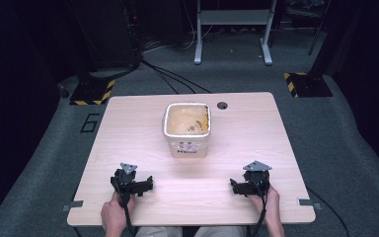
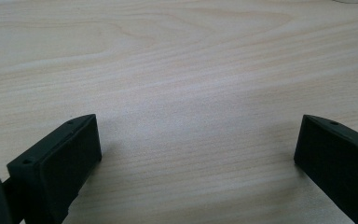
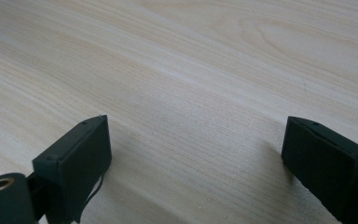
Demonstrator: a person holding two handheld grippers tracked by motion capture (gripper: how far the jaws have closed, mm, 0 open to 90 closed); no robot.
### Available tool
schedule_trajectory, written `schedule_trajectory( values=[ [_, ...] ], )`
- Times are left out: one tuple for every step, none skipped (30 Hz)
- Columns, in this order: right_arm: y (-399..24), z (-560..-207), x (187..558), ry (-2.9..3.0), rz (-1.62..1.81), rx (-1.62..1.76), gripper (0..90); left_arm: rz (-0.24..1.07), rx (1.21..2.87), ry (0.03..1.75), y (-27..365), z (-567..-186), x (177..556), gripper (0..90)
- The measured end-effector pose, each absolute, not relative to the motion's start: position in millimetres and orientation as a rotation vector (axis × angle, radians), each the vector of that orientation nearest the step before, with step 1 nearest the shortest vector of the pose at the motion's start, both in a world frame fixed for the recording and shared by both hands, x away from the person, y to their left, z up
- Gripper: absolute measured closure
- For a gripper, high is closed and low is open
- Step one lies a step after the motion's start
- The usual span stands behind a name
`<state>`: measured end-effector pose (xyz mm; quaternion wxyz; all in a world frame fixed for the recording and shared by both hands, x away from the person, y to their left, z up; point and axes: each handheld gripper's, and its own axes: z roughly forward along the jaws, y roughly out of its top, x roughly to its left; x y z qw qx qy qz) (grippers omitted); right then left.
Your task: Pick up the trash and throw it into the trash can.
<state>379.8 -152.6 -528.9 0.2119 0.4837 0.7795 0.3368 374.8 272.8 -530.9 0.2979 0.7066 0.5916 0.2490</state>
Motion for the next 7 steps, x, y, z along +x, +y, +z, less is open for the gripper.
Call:
schedule_trajectory(
  values=[
    [-152.7, -528.8, 379.7, 2.171, 0.937, 1.343, 6.7, 0.662, 1.878, 1.572, 272.8, -530.9, 374.8, 0.2],
    [-152.7, -528.8, 379.7, 2.171, 0.937, 1.343, 6.7, 0.662, 1.878, 1.572, 272.8, -530.9, 374.8, 0.2],
    [-152.7, -528.9, 379.9, 2.167, 0.933, 1.345, 6.0, 0.661, 1.877, 1.572, 272.7, -530.9, 374.8, 0.2],
    [-152.7, -528.9, 379.9, 2.167, 0.933, 1.345, 6.0, 0.661, 1.877, 1.572, 272.7, -530.9, 374.8, 0.2],
    [-151.9, -529.1, 380.0, 2.155, 0.923, 1.365, 3.6, 0.661, 1.877, 1.572, 272.7, -530.9, 374.8, 0.2],
    [-151.2, -529.3, 380.2, 2.152, 0.917, 1.375, 2.2, 0.661, 1.877, 1.572, 272.7, -531.0, 374.8, 0.2],
    [-151.2, -529.3, 380.2, 2.152, 0.917, 1.375, 2.2, 0.661, 1.877, 1.572, 272.7, -531.0, 374.8, 0.2]
  ],
)
